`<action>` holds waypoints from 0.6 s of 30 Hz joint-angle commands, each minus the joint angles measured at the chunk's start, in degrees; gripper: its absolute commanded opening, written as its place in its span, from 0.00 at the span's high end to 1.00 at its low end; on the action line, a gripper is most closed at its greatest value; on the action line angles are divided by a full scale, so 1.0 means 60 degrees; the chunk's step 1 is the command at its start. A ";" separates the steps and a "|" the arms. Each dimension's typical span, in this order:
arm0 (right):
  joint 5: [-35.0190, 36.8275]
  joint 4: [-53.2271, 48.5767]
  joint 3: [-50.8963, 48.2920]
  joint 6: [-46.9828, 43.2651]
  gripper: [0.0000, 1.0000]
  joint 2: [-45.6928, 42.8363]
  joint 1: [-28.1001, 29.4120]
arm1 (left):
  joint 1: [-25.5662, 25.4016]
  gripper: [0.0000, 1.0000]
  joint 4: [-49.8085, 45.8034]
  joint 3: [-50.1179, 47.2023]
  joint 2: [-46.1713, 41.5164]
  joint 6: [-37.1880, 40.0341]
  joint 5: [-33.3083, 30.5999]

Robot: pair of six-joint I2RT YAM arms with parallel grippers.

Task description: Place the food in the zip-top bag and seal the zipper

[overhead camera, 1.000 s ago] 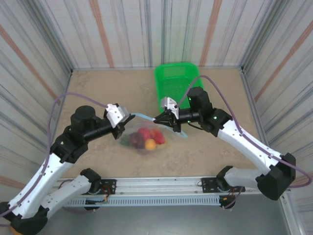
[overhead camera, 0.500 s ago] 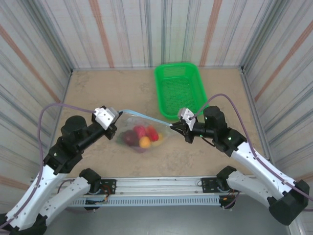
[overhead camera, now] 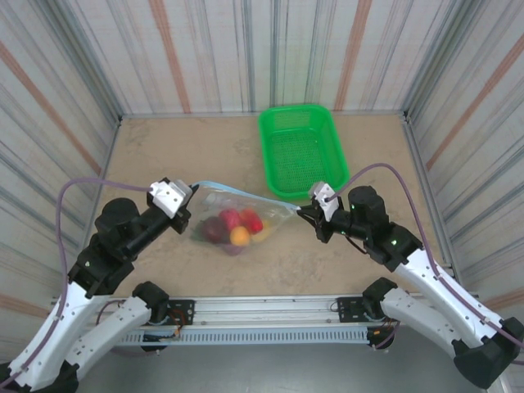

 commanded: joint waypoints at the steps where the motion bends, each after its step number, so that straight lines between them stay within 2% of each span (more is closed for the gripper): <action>1: 0.0709 -0.1172 0.0341 0.0257 1.00 -0.0448 -0.0121 | 0.0193 1.00 0.0135 -0.0038 -0.0427 -0.0486 -0.0068; 6: 0.0595 -0.1992 0.1048 0.0333 1.00 -0.1171 -0.0035 | 0.0182 1.00 -0.0714 -0.0024 -0.0793 -0.1380 0.2072; 10: -0.0231 -0.2864 0.1673 0.0224 1.00 -0.1369 0.0193 | 0.0173 1.00 -0.1233 -0.0300 -0.1218 -0.2239 0.3185; 13: -0.0333 -0.3503 0.2206 -0.0018 1.00 -0.1021 0.0573 | 0.0182 1.00 -0.1413 -0.0718 -0.1602 -0.2813 0.3092; 18: -0.0111 -0.2986 0.2515 0.0057 0.98 0.0165 0.1259 | 0.0180 1.00 -0.1291 -0.1717 -0.1734 -0.4049 0.1685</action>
